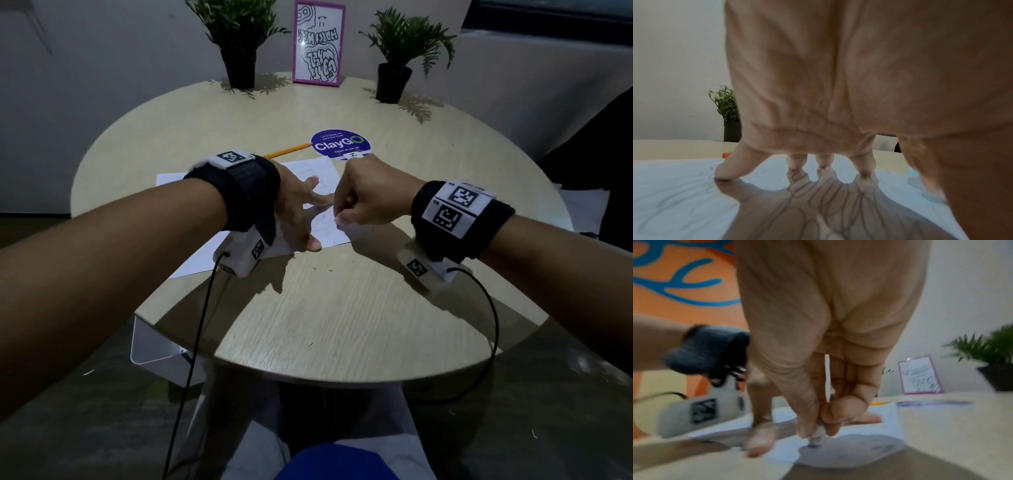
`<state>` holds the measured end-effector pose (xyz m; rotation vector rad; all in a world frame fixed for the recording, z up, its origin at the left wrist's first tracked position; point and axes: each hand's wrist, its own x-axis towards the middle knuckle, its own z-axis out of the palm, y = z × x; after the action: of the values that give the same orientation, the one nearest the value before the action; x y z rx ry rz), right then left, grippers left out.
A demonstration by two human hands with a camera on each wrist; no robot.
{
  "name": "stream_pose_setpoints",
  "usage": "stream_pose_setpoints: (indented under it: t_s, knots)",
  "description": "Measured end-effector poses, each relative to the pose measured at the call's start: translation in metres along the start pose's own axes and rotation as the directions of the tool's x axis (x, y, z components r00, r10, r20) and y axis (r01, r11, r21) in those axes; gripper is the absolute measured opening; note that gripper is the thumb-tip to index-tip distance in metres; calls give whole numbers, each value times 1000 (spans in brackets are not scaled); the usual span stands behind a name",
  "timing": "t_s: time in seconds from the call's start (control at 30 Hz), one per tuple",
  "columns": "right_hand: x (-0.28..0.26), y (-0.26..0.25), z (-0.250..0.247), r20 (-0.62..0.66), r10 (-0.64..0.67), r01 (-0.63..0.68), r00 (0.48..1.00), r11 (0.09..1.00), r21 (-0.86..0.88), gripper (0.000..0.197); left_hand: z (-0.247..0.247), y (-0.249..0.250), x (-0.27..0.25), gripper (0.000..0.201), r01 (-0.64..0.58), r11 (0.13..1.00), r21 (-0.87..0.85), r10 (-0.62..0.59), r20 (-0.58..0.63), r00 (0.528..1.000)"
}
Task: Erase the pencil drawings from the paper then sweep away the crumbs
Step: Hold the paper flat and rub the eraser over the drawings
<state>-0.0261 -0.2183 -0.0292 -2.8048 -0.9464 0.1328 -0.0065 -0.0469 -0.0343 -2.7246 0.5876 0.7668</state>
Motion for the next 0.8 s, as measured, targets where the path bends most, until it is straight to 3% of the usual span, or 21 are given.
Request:
stream_pose_setpoints:
  t_s: [0.1, 0.23, 0.37, 0.53, 0.67, 0.8]
  knots:
    - [-1, -9, 3, 32, -68, 68, 997, 998, 1, 4, -3, 4, -7, 96, -20, 1000, -14, 20, 18, 1000]
    - [1, 4, -2, -23, 33, -34, 999, 999, -23, 7, -1, 8, -11, 98, 4, 998, 63, -3, -17, 1000]
    - [-4, -17, 6, 11, -67, 67, 998, 998, 1, 4, 0, 6, -10, 92, -23, 999, 28, 24, -26, 999]
    - [1, 1, -1, -39, 45, -47, 998, 998, -50, 7, 2, 6, -4, 99, 11, 997, 82, -8, -36, 999]
    - [-3, -16, 3, 25, -69, 70, 997, 997, -39, 4, 2, 3, -4, 92, -20, 998, 53, 22, -39, 999]
    - [4, -2, -3, -6, 46, -46, 999, 998, -53, 7, 0, 6, -4, 99, 16, 997, 78, -14, -32, 999]
